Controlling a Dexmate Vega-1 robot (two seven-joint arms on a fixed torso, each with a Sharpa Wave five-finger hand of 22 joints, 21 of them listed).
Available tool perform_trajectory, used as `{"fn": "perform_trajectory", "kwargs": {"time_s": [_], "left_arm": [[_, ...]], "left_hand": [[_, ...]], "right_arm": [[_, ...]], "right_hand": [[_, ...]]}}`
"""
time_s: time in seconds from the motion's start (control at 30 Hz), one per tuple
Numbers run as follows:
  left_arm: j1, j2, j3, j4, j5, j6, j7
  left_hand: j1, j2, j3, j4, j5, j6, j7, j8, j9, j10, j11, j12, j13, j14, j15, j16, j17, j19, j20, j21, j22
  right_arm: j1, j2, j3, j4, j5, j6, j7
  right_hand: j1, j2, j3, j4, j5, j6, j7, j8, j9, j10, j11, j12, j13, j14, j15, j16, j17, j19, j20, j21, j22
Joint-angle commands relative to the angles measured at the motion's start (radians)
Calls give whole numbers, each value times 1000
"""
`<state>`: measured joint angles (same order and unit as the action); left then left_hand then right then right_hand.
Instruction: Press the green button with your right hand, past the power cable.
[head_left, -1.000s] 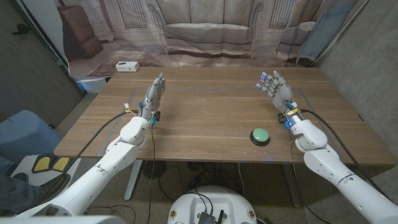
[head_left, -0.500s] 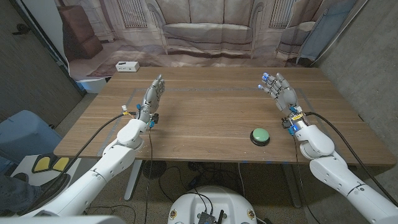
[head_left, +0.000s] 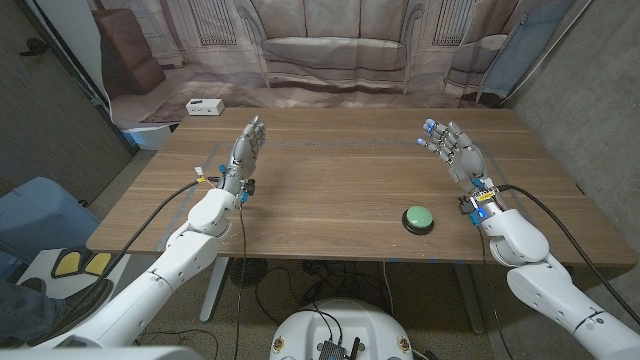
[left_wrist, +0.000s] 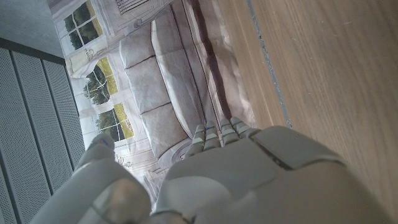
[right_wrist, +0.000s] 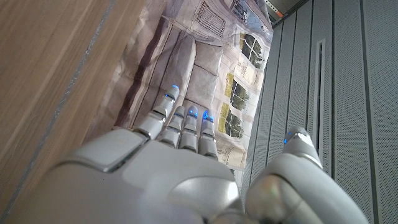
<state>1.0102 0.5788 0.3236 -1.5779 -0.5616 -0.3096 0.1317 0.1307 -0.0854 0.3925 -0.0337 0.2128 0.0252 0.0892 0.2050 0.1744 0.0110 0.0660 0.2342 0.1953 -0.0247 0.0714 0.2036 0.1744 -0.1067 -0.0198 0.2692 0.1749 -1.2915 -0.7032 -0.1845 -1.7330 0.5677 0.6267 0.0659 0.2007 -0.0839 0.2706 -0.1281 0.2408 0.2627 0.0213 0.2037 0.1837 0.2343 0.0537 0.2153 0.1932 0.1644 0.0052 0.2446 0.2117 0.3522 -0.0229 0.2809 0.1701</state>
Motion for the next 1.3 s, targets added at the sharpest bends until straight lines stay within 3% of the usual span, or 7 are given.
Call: {"fn": "perform_trajectory", "kwargs": {"time_s": [0.03, 1.3], "left_arm": [[-19, -12, 13, 19, 0, -7, -18], [-42, -14, 29, 23, -12, 8, -50]], "left_hand": [[14, 1, 4, -4, -5, 9, 3, -2, 4, 7, 0, 2, 0, 4, 2, -4, 2, 5, 3, -6, 1], [22, 11, 2, -10, -8, 18, 3, -6, 5, 14, 3, -1, 0, 11, 4, -8, 2, 7, 11, -21, 1]], "right_arm": [[-63, -21, 34, -51, -20, 20, -3], [-229, -9, 129, -147, -88, 75, -20]], "right_hand": [[12, 3, 0, -5, 5, 10, -4, 2, 5, 9, -1, 4, 3, 4, 0, -2, 1, 11, 0, -2, 1], [16, 6, -1, -4, 9, 18, -9, 1, 5, 13, -8, -1, 4, 8, -1, -7, -1, 21, 1, -14, 1]]}}
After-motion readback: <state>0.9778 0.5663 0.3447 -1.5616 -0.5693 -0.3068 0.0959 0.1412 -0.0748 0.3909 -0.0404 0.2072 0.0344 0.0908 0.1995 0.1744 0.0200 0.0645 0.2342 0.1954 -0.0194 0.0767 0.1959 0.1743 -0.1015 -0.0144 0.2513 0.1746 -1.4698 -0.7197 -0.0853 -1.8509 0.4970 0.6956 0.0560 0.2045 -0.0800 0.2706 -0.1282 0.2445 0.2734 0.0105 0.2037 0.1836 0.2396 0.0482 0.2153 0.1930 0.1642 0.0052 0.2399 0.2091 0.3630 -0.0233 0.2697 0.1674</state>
